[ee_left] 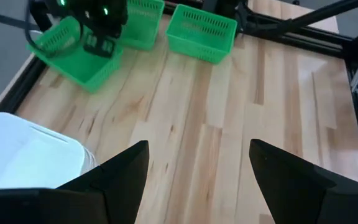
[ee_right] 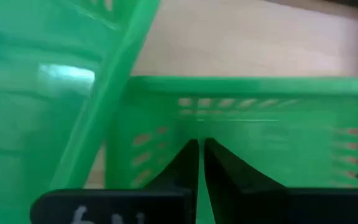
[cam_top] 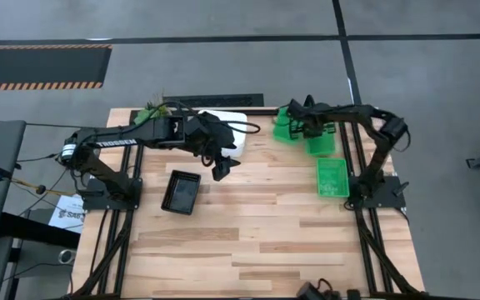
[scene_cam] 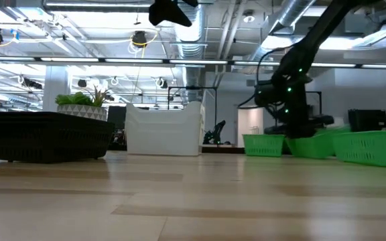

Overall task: Stack baskets by color
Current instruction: Move the green bins to the center of the table

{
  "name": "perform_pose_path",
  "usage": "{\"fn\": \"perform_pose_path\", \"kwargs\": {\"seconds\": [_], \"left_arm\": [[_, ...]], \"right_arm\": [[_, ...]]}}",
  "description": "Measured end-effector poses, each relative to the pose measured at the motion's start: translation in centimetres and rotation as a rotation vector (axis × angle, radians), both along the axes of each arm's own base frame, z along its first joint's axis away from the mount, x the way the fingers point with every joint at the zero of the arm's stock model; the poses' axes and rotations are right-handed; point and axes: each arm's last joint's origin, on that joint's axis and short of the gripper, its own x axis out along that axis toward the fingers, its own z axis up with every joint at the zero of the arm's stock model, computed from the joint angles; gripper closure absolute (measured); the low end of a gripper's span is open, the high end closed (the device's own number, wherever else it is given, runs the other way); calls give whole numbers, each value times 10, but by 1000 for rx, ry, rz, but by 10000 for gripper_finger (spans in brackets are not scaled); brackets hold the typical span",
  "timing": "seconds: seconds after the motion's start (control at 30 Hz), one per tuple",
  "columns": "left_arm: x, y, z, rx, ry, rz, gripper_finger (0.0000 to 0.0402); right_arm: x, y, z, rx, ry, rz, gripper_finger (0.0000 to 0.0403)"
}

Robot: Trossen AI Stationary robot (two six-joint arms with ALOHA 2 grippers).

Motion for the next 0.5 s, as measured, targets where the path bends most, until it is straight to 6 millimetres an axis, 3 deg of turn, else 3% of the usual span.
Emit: {"fn": "perform_pose_path", "kwargs": {"seconds": [0.2, 0.5], "left_arm": [[-4, -6, -4, 15, 63, 13, 136], [-8, -12, -8, 19, 124, 46, 136]], "right_arm": [[36, 25, -7, 18, 31, 199, 365], [83, 118, 8, 74, -77, 477, 376]]}}
